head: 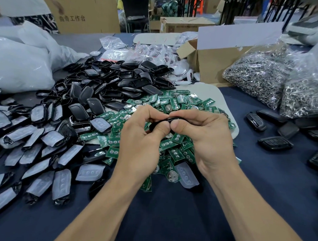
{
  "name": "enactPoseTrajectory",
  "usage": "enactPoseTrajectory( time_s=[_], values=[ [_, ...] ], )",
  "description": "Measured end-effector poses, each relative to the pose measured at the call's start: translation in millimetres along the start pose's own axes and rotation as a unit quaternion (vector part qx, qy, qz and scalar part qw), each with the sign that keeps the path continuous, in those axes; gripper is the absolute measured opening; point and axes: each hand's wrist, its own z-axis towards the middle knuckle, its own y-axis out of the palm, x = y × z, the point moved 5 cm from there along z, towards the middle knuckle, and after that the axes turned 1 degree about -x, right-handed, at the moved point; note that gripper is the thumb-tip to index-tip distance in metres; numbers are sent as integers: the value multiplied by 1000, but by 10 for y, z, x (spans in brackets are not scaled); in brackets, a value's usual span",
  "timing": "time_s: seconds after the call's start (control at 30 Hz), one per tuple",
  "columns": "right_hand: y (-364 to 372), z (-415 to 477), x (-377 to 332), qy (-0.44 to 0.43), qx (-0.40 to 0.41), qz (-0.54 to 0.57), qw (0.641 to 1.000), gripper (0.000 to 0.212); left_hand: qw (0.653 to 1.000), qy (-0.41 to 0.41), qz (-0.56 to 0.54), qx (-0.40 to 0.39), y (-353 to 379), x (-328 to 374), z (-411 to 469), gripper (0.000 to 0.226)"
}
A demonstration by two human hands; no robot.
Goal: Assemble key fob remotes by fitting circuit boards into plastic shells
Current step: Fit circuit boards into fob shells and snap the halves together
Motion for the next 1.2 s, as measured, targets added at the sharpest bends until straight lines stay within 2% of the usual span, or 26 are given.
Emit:
enactPoseTrajectory(
  time_s=[0.23, 0.43, 0.57, 0.7, 0.83, 1.0, 1.2],
  values=[
    [2, -19, 62, 18, 27, -14, 999, 30, 999, -33, -1, -7, 1, -104, 23, 27],
    [-12, 23, 26, 17, -20, -100, 995, 23, 999, -19, 45, -8, -32, -79, 64, 25],
    [-25, 18, -5, -16, -24, -137, 990, 17, 999, 9, 45, -26, 2, -22, 35, 11],
    [6, 6, 18, 0, -32, -113, 993, 6, 996, 47, 70, -44, 36, 38, -15, 4],
    [90, -13, 65, 15, -63, -79, 995, 11, 993, 76, 88, -29, 3, 82, -25, 11],
    [104, -32, 99, 42, -42, 1, 998, 9, 997, 48, 53, -9, 30, 70, -39, 15],
    [94, -38, 116, 45, -24, 2, 999, 9, 1000, -9, 16, -10, 45, 2, -47, 13]
  ],
)
